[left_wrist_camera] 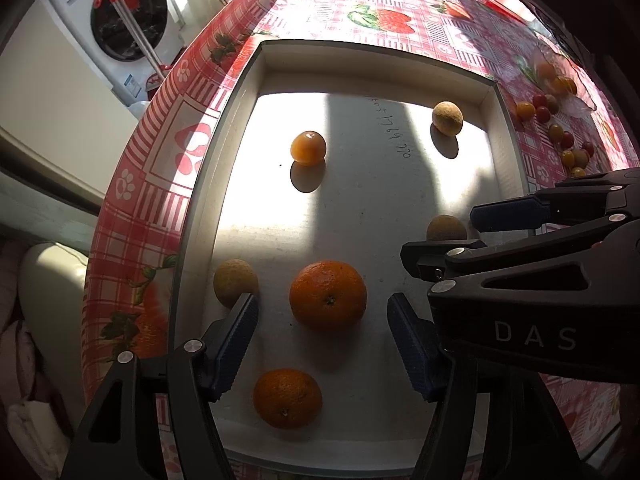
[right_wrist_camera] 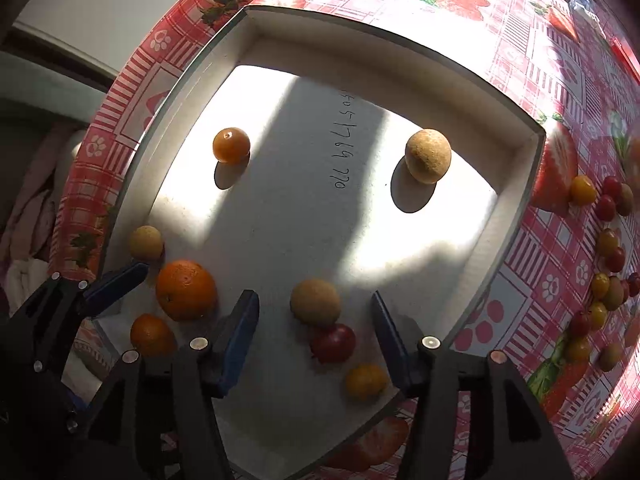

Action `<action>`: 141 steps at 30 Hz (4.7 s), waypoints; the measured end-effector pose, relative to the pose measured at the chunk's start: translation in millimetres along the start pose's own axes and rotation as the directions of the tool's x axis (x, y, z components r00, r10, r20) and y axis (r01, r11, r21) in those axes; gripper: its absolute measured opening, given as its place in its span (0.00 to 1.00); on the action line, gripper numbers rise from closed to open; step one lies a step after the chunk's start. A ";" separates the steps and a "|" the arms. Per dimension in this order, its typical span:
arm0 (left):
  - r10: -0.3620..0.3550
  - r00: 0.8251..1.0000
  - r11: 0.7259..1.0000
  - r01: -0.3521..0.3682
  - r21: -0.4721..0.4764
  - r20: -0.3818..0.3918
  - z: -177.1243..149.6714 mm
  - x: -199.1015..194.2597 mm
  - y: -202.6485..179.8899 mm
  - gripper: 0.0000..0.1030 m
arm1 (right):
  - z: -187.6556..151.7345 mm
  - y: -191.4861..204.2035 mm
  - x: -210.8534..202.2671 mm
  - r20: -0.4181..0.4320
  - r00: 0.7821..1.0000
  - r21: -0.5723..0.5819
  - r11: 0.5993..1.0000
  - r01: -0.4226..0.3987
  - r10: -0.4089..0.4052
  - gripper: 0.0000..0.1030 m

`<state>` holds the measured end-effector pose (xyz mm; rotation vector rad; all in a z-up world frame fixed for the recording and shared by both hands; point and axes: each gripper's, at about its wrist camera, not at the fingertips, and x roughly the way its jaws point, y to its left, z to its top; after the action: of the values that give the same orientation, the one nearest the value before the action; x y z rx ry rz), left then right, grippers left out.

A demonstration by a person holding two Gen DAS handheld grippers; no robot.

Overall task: Organize fruits
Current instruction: 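Open both grippers to drop the mandarin and fruit into the tray, then move both open grippers back toward the remaining fruits, then grasp a yellow cherry tomato with the left gripper while the right grasps a greenish-yellow fruit, then carry the yellow tomato and greenish-yellow fruit over the tray with both grippers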

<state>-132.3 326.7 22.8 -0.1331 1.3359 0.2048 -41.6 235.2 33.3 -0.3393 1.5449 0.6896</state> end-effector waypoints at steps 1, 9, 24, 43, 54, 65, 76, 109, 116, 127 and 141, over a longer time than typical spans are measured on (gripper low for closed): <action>0.001 1.000 1.000 -0.001 0.000 -0.001 0.6 -0.6 -0.1 0.66 | -0.2 -1.3 -1.2 0.003 1.000 0.005 1.000 -0.003 0.003 0.75; 0.017 1.000 1.000 -0.017 0.008 -0.011 1.3 -12.0 -2.8 0.66 | -5.5 -14.3 -25.4 0.051 0.998 0.065 0.997 -0.044 0.041 0.84; -0.038 0.997 0.989 0.048 0.139 -0.073 -25.6 -39.5 -71.3 0.66 | -82.2 -90.3 -74.0 0.109 0.994 0.290 0.955 -0.056 0.025 0.85; -0.179 0.979 0.967 0.193 0.167 -0.097 41.5 -25.4 -200.2 0.66 | -157.9 -241.1 -78.7 0.074 0.989 0.507 0.859 0.071 -0.125 0.85; -0.148 0.982 0.984 0.158 0.084 -0.115 64.9 19.6 -224.6 0.66 | -138.6 -282.9 -76.3 0.138 0.984 0.408 0.912 0.046 -0.112 0.82; -0.106 0.990 0.987 0.116 0.111 -0.088 65.2 31.2 -250.8 0.66 | -109.2 -284.3 -68.1 0.156 0.986 0.316 0.949 0.001 -0.053 0.57; -0.112 0.992 0.988 0.117 0.098 -0.049 72.8 28.3 -264.5 0.23 | -110.6 -279.4 -67.8 0.169 0.985 0.312 0.950 -0.023 -0.032 0.27; -0.170 0.985 0.984 0.170 0.051 -0.005 -2.8 -57.1 -119.9 0.23 | -129.7 -150.7 -85.0 0.169 0.984 0.218 0.972 -0.092 0.056 0.27; -0.125 0.992 0.992 0.125 -0.023 -0.017 -21.2 -48.9 -71.1 0.23 | -106.3 -95.1 -78.3 0.156 0.984 0.124 0.987 -0.104 0.084 0.27; -0.084 0.995 0.996 0.081 -0.046 -0.056 -44.1 -21.2 -32.6 0.23 | -88.6 -27.1 -36.2 0.076 0.988 0.022 0.990 -0.140 0.138 0.27; -0.100 0.992 0.995 0.098 -0.035 -0.072 -57.0 -3.7 -30.1 0.23 | -85.5 5.1 12.7 -0.057 0.995 -0.018 0.996 -0.087 0.085 0.28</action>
<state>-180.5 285.1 12.8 -0.2353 1.3962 0.1381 -114.0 189.7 19.4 -0.3112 1.6137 0.7696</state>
